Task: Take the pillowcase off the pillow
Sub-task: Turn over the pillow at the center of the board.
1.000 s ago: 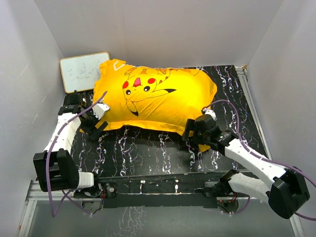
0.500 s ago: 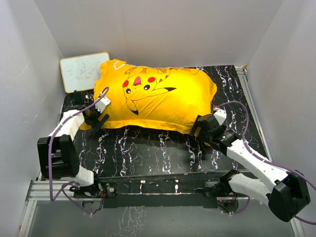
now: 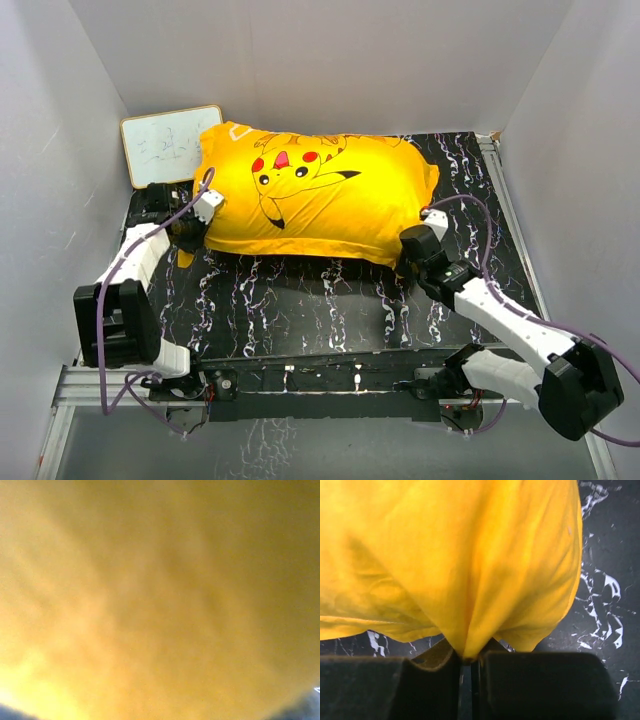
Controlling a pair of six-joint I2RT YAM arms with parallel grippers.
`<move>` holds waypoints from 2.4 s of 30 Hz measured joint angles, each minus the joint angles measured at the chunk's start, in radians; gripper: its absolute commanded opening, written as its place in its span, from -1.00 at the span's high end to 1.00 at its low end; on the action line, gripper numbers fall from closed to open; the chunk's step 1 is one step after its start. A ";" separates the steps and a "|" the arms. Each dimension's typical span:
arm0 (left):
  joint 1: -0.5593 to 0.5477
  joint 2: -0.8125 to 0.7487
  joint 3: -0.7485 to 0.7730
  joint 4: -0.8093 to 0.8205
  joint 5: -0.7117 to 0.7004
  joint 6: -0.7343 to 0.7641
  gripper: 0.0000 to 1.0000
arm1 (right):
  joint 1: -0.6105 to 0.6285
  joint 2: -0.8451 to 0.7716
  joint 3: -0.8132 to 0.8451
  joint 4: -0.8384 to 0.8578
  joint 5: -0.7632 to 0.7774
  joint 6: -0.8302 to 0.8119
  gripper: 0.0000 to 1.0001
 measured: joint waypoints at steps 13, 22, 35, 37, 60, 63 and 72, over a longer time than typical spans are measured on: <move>0.007 -0.081 0.520 -0.413 0.172 -0.223 1.00 | 0.029 -0.234 0.338 -0.186 0.113 -0.107 0.84; 0.006 0.008 1.019 -0.784 0.204 -0.298 1.00 | 0.034 -0.190 0.722 -0.401 0.127 -0.122 0.85; -0.198 0.336 0.994 -0.588 -0.052 -0.358 0.09 | -0.333 0.481 0.836 -0.236 -0.107 -0.093 0.83; -0.229 0.434 1.116 -0.549 -0.098 -0.375 -0.56 | -0.355 0.618 0.921 -0.230 -0.115 -0.098 0.68; -0.236 0.167 0.585 -0.092 0.055 -0.495 -0.80 | -0.124 0.803 1.332 -0.304 0.136 -0.266 -0.78; -0.221 0.172 0.617 -0.122 0.123 -0.542 -0.82 | 0.013 0.792 1.362 -0.296 0.207 -0.304 -0.80; -0.113 0.180 0.727 -0.237 0.311 -0.633 -0.81 | 0.409 0.811 1.419 -0.230 0.213 -0.377 -0.81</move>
